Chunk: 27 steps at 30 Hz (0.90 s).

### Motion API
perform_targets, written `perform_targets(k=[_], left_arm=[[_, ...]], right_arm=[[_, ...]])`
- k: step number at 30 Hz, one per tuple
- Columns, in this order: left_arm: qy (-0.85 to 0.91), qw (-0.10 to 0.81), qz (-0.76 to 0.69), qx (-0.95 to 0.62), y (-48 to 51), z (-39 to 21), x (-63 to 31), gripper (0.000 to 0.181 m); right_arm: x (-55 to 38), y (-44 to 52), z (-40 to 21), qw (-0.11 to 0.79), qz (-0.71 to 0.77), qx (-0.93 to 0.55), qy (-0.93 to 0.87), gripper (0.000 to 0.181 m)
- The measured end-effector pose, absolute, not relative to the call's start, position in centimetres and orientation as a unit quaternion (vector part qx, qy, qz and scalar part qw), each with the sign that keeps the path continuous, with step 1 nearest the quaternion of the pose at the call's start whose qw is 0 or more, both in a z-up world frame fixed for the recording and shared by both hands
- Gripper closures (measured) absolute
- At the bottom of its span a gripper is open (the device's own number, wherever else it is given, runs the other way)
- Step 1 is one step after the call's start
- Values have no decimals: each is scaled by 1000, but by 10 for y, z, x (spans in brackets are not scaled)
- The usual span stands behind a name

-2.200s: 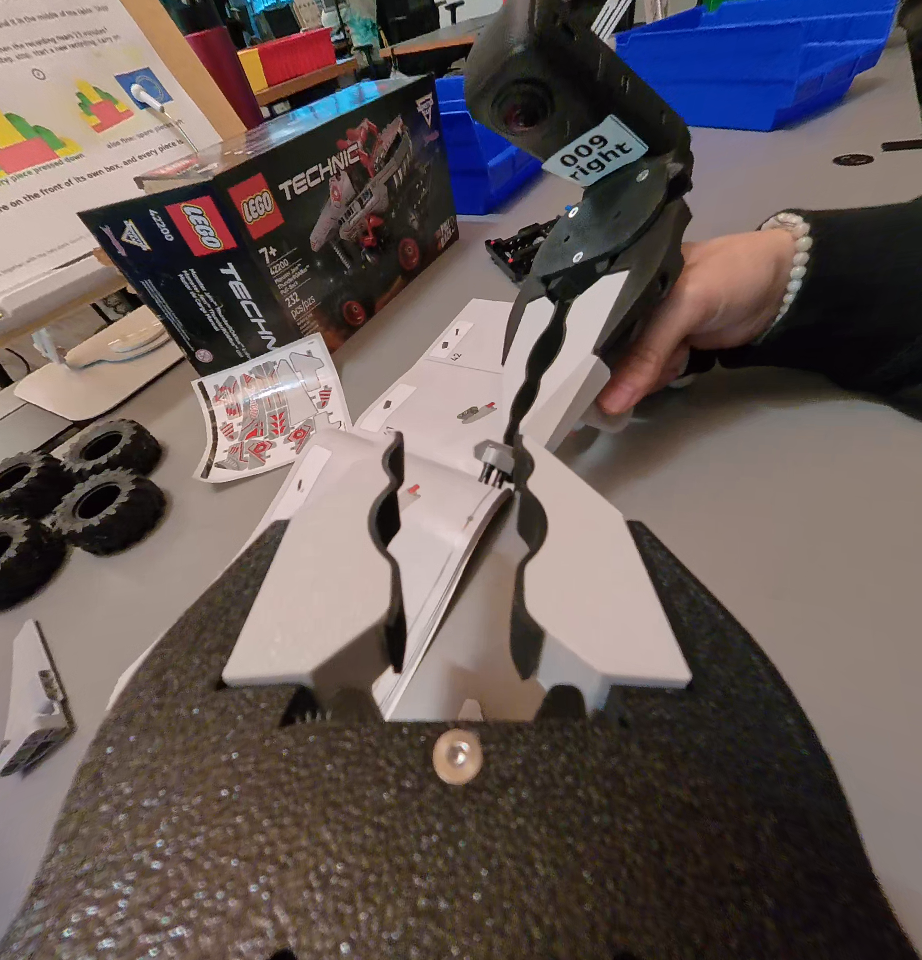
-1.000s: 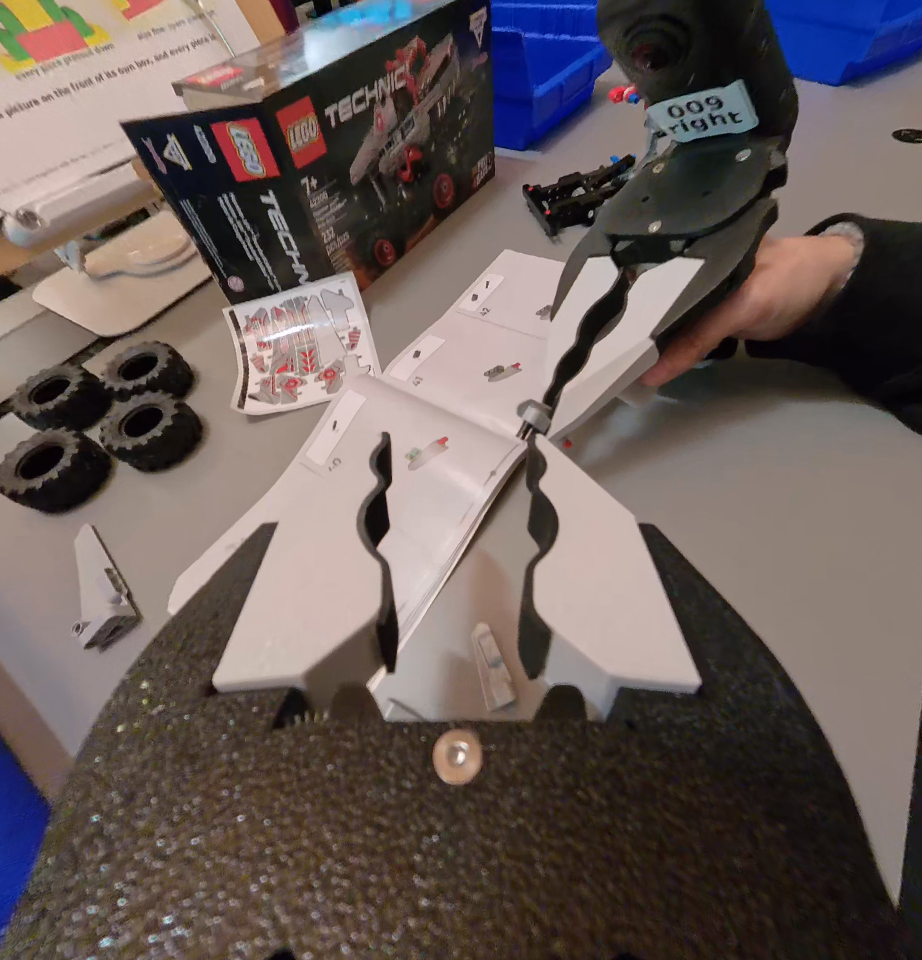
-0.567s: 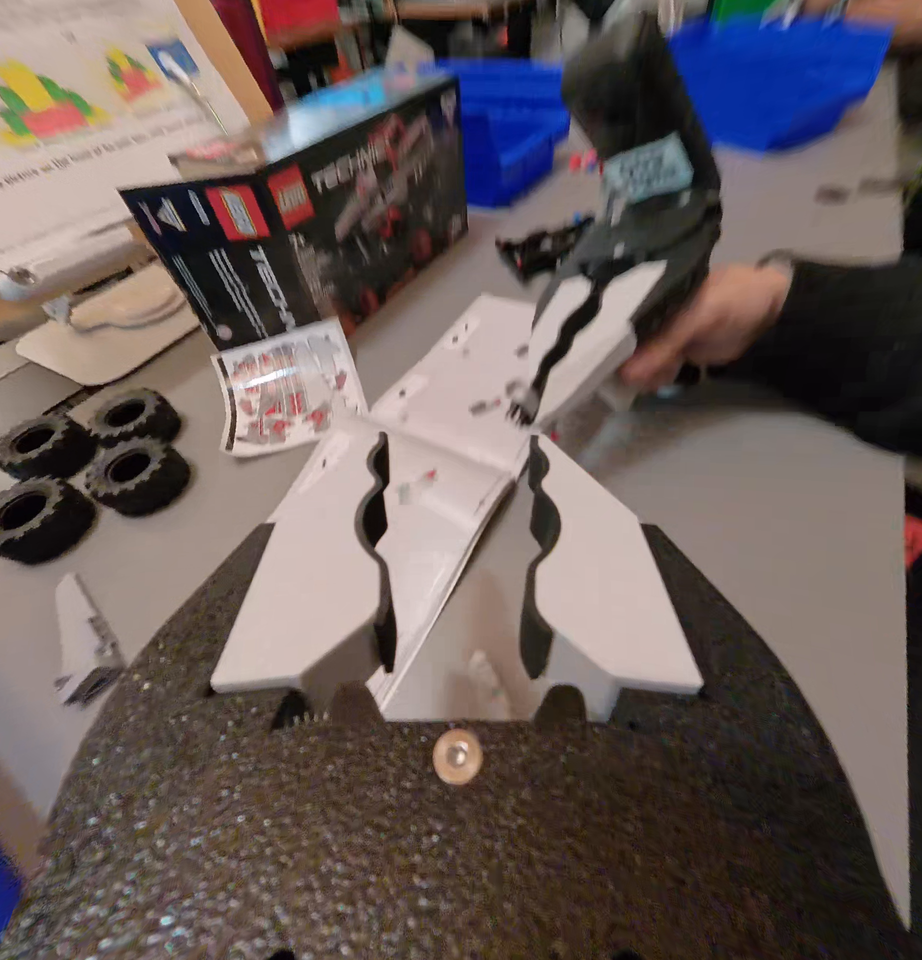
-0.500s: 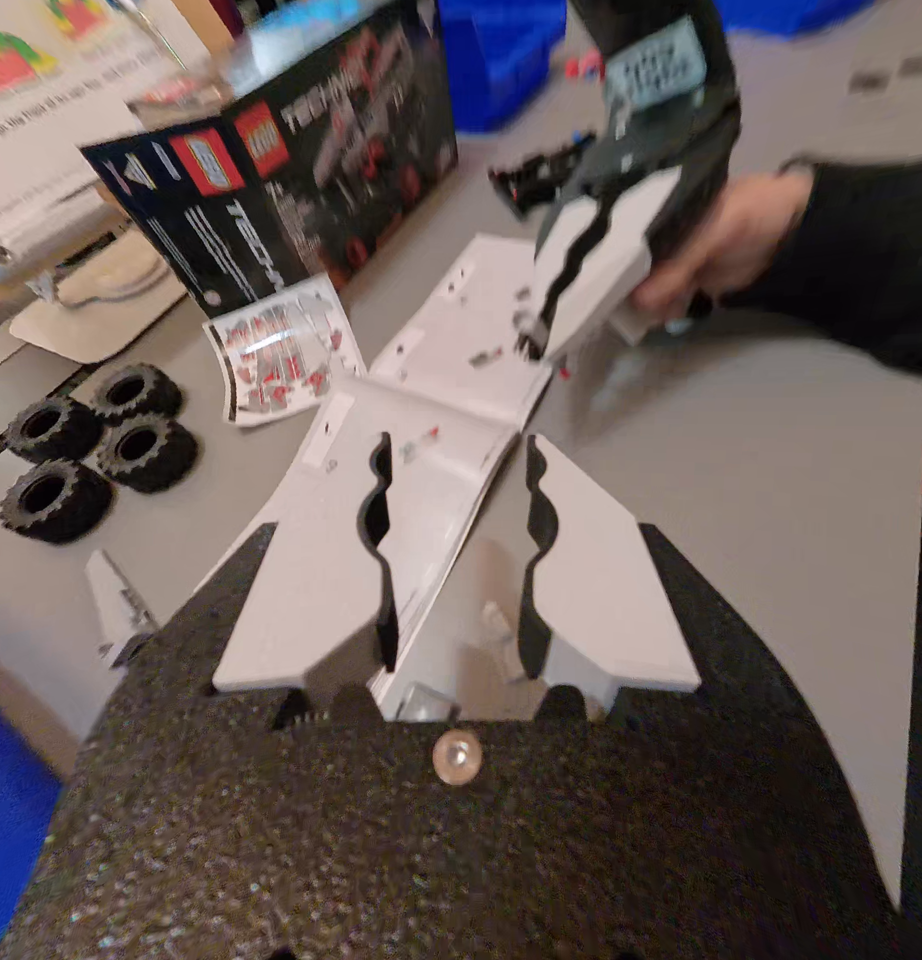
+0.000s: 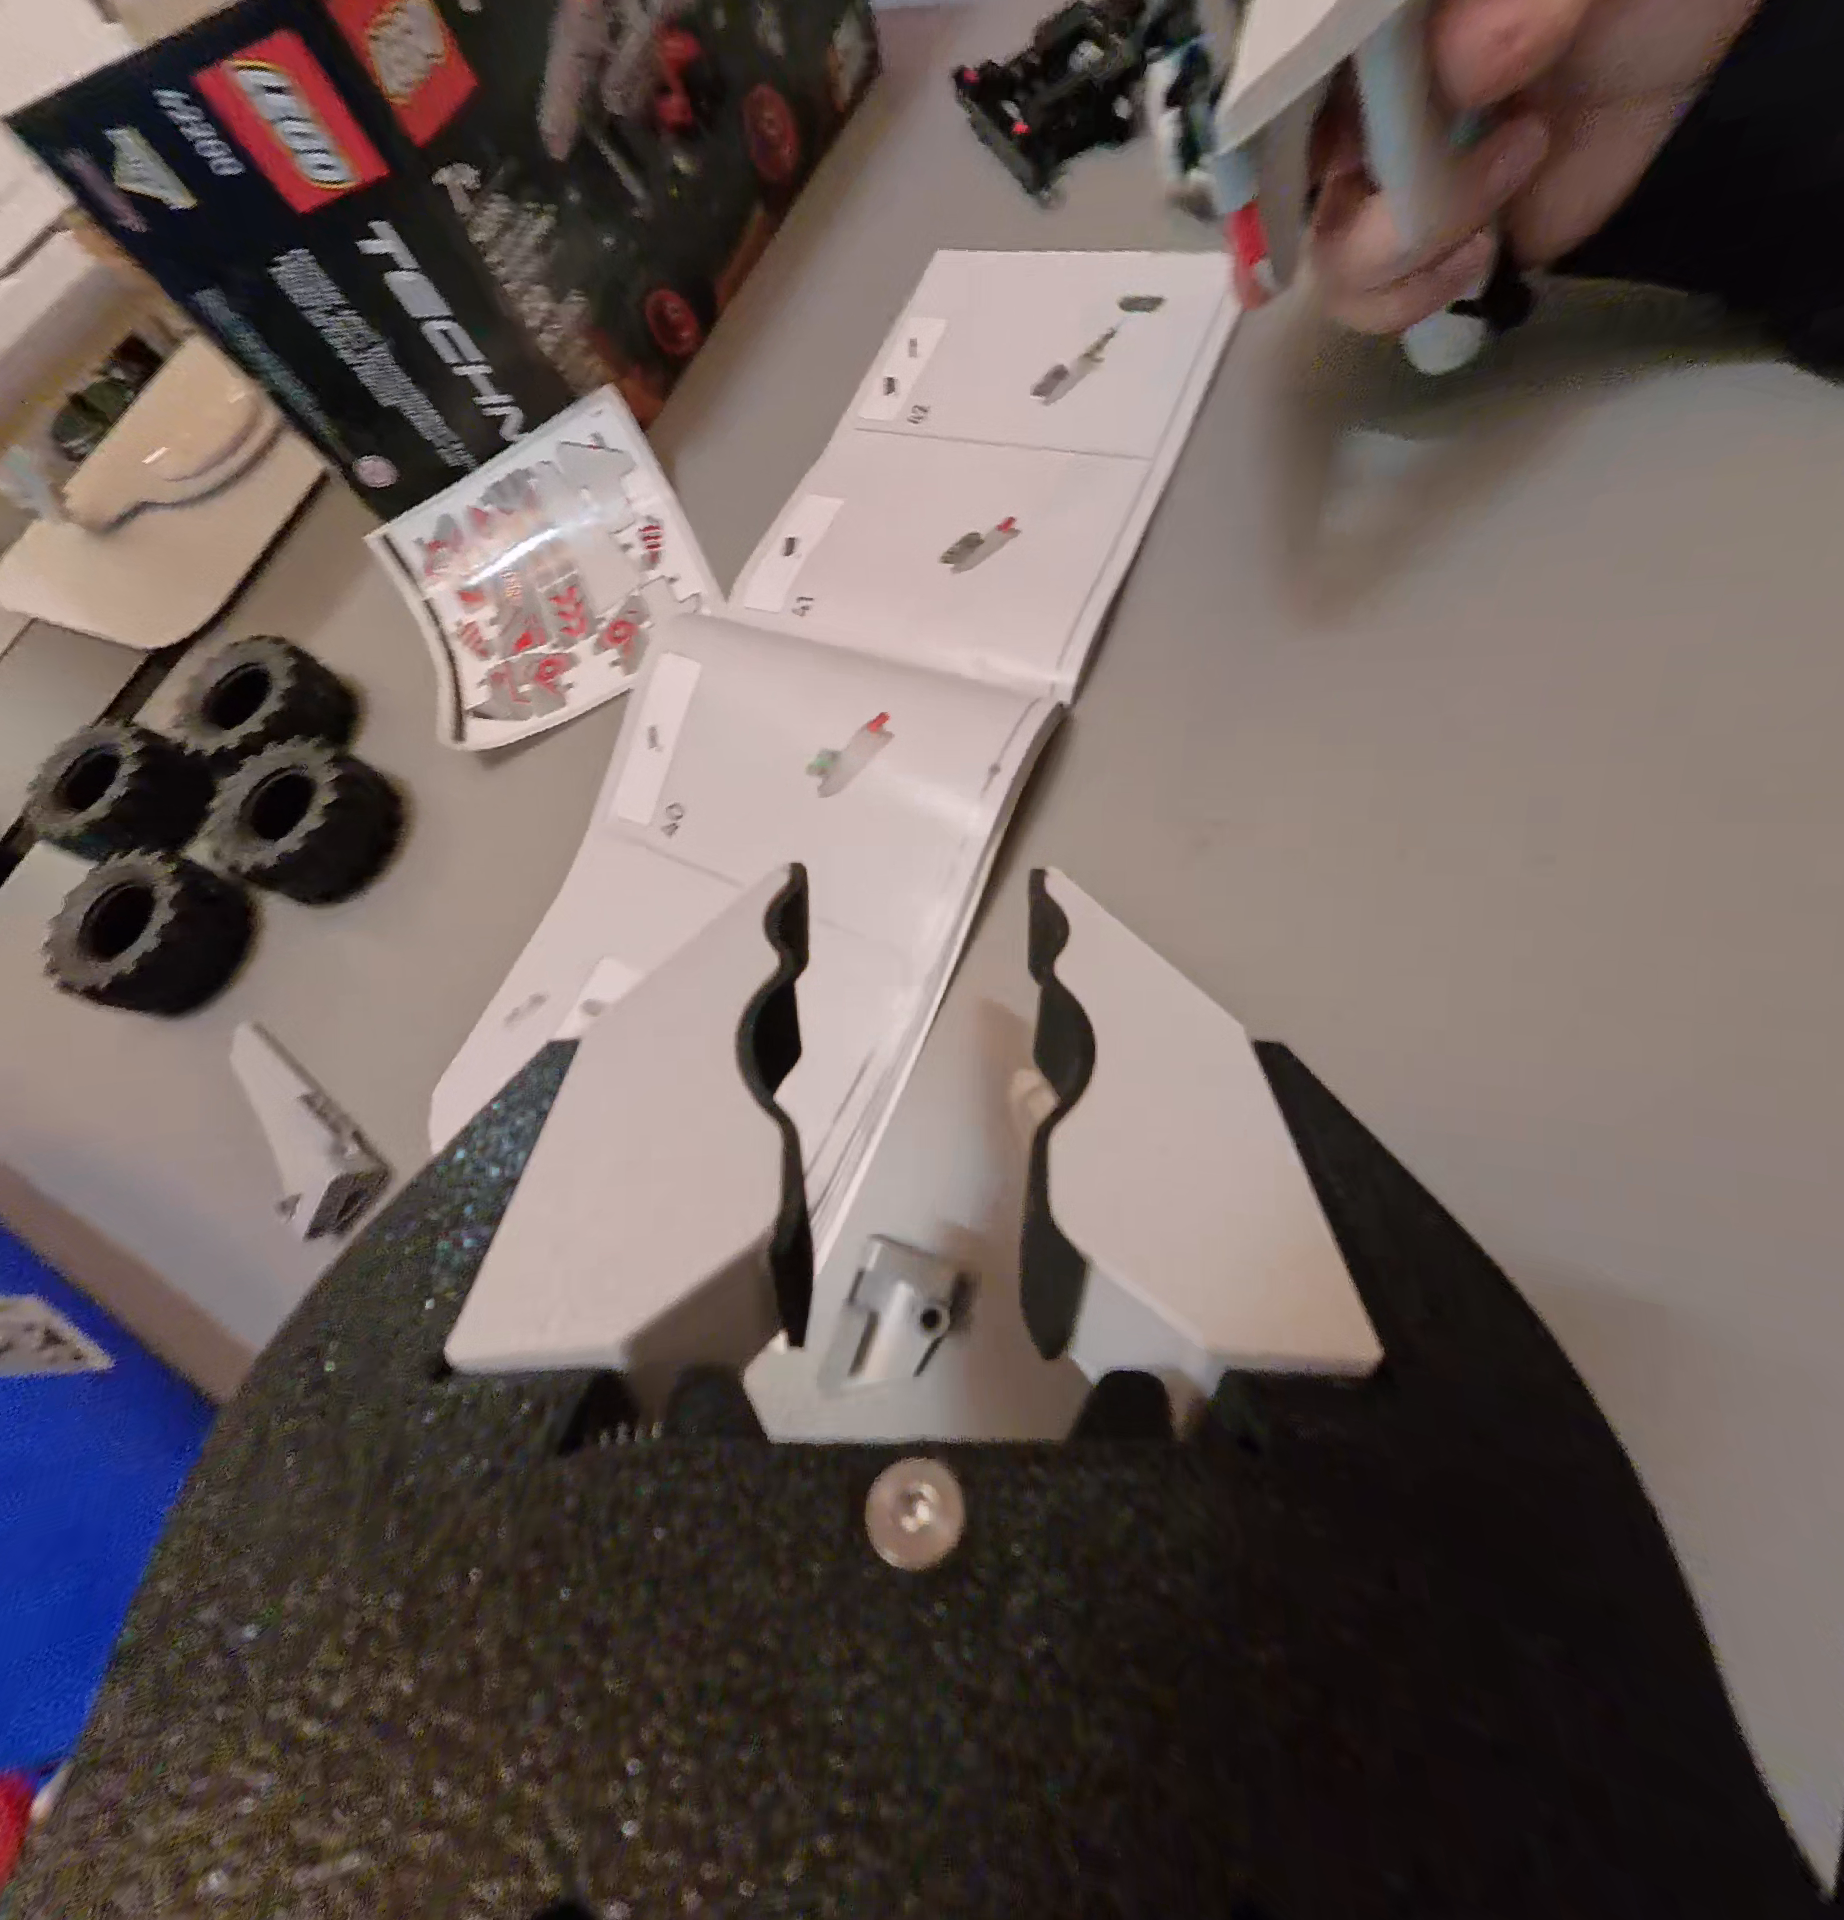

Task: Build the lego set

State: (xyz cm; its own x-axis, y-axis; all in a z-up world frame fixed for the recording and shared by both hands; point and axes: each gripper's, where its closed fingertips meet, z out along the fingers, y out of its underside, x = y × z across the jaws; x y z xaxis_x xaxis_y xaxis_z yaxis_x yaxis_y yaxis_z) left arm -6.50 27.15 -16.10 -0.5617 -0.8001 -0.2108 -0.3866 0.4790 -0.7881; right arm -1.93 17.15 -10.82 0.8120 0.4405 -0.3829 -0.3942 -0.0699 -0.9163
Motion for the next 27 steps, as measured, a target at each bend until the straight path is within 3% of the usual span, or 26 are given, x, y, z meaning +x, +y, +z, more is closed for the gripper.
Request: perform_targets(k=[7, 19, 22, 25, 27], left_arm=[[751, 327, -388, -423, 319, -139, -70, 147], [755, 281, -414, -425, 300, -154, -63, 149], [771, 273, -400, -413, 291, -161, -63, 149], [777, 254, -408, -406, 279, -165, -63, 149], [782, 232, -418, -401, 267, -168, -64, 149]], right_arm=[[38, 127, -115, 587, 99, -799, 79, 180], [57, 103, -122, 572, 85, -807, 122, 180], [59, 89, -127, 531, 42, -840, 103, 180], [36, 84, -144, 480, 98, -868, 77, 179], [28, 92, -146, 493, 146, -854, 86, 180]])
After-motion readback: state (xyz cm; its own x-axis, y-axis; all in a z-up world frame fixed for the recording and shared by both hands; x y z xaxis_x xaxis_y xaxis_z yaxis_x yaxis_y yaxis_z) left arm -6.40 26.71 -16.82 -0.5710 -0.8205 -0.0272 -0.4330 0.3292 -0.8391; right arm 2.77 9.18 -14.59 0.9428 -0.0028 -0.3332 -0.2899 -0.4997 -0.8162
